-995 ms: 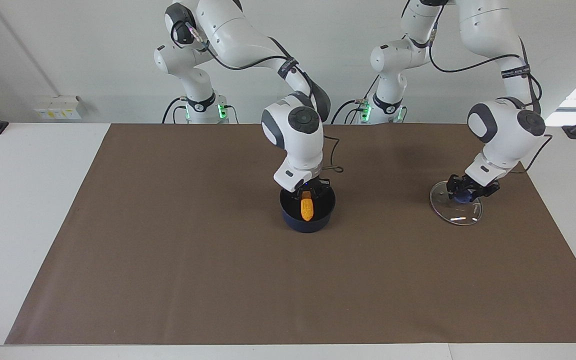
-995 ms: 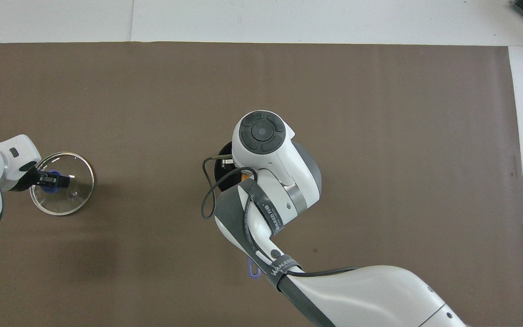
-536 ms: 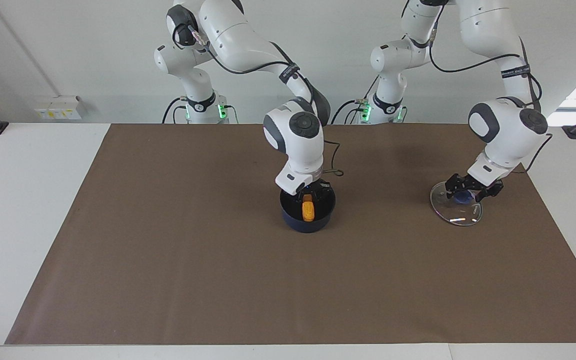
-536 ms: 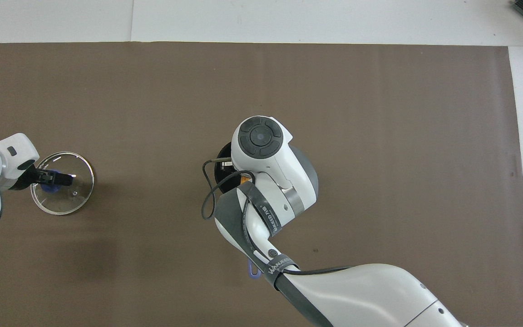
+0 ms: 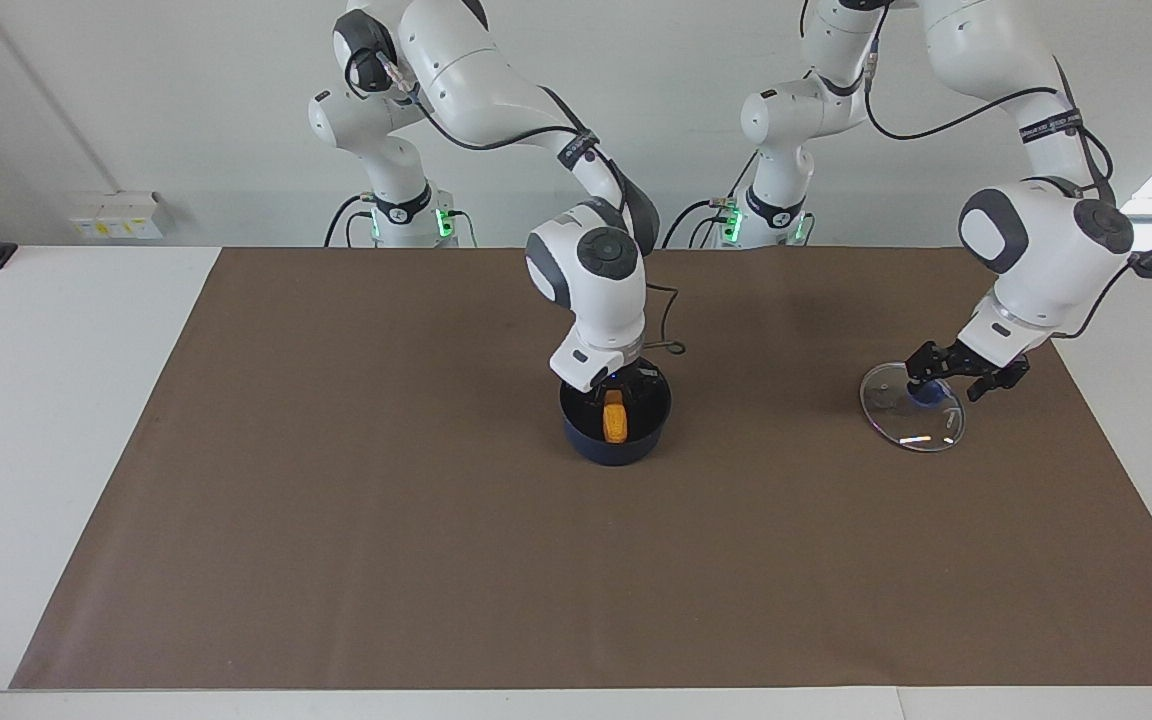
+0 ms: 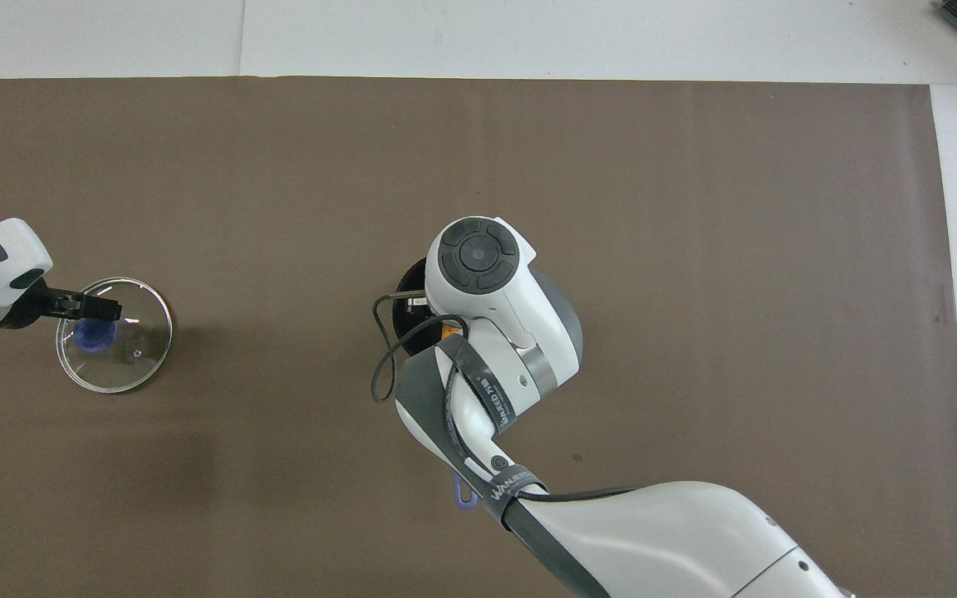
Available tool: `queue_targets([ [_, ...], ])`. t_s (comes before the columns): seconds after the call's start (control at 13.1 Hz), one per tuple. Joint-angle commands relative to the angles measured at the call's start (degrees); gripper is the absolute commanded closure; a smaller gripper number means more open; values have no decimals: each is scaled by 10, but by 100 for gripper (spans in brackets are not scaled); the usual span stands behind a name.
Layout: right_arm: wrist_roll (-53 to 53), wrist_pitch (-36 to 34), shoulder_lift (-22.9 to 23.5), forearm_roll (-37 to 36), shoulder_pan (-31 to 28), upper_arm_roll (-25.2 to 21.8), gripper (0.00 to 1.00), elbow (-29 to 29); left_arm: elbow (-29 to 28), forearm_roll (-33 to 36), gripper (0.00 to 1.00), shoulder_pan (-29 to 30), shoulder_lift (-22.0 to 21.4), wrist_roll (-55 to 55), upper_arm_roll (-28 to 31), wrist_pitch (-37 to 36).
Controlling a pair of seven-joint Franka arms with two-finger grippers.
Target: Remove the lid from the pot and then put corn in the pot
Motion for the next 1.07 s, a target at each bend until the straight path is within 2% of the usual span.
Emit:
queue_targets([
  [0.0,8,12,-6,-12,0,2,0,-1,57,3,0,-24,-21,-64,0,-98],
  [0.15,9,10,-13,-12,-2,1,0,1,82,10,0,-34,-41,-123,-1,-147],
  [0.38,13,2,-33,-15,-4,-8,0,1,82,27,0,-59,-76,-155,-1,-171],
  [0.54,10,-4,-61,-34,-20,-7,0,-2,83,28,0,-77,-96,-168,-1,-188],
  [0.77,-20,-53,-105,-35,-54,-6,0,-3,89,28,0,-80,-127,-177,-7,-205],
  [1.0,-68,-110,-143,-37,-93,-6,0,-3,156,25,0,-78,-118,-178,-6,-267],
])
